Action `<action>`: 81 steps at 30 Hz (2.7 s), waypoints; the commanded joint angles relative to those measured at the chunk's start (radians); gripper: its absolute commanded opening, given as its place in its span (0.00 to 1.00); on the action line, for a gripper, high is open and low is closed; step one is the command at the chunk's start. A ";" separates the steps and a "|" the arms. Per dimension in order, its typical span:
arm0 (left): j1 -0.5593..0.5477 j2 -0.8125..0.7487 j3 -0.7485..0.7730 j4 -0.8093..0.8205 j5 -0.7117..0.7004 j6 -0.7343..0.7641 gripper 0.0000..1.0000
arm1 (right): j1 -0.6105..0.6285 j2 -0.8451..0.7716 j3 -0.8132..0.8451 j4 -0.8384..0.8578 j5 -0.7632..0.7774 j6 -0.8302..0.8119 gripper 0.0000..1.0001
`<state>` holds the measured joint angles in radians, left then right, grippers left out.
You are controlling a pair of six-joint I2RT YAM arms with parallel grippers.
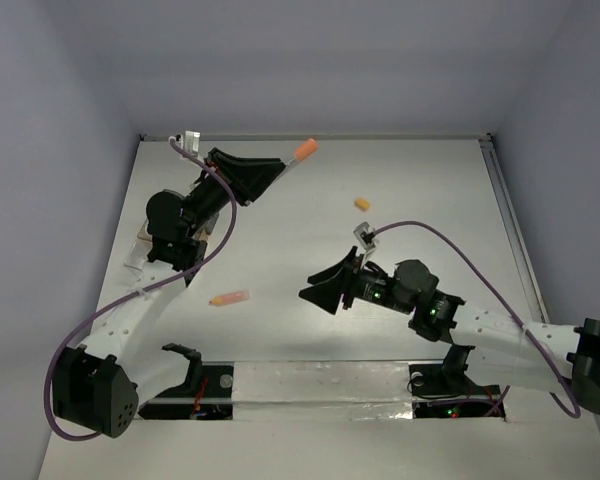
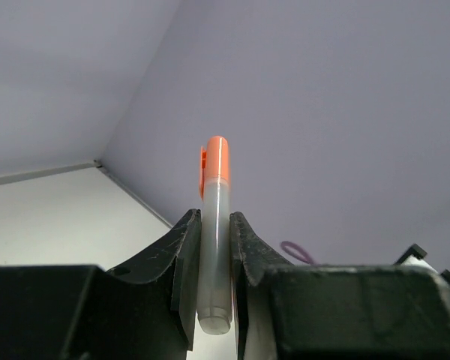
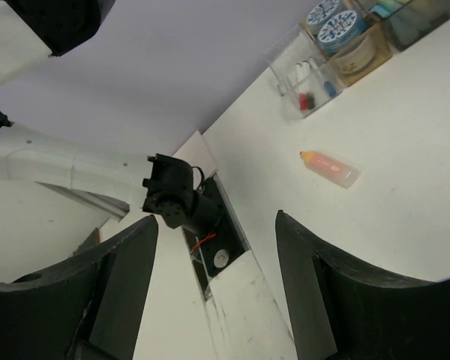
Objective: Sort the stationery into containers
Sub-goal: Place the pen in the storage box.
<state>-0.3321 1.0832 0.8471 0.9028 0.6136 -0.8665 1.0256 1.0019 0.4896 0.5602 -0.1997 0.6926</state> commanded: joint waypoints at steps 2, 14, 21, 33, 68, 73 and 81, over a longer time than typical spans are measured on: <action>0.001 -0.055 -0.023 0.032 -0.124 0.052 0.00 | -0.028 -0.049 0.049 -0.141 -0.009 -0.087 0.70; 0.209 -0.163 -0.198 -0.478 -0.741 0.057 0.00 | -0.179 -0.167 0.020 -0.394 -0.012 -0.154 0.72; 0.292 -0.111 -0.207 -0.652 -0.874 0.066 0.00 | -0.199 -0.172 0.017 -0.422 -0.041 -0.174 0.72; 0.329 0.078 -0.070 -0.823 -1.098 0.175 0.00 | -0.208 -0.206 0.012 -0.430 -0.096 -0.185 0.72; 0.274 0.468 0.176 -0.831 -1.184 0.277 0.36 | -0.208 -0.175 0.023 -0.431 -0.141 -0.191 0.75; 0.240 0.419 0.210 -0.832 -1.197 0.303 0.73 | -0.208 -0.145 0.032 -0.415 -0.159 -0.191 0.76; 0.174 0.259 0.263 -0.806 -1.077 0.357 0.82 | -0.208 -0.023 0.064 -0.367 -0.222 -0.234 0.64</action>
<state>-0.1253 1.4570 1.0485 0.0475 -0.5171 -0.5568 0.8242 0.9325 0.5030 0.1284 -0.3676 0.4992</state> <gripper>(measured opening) 0.817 0.666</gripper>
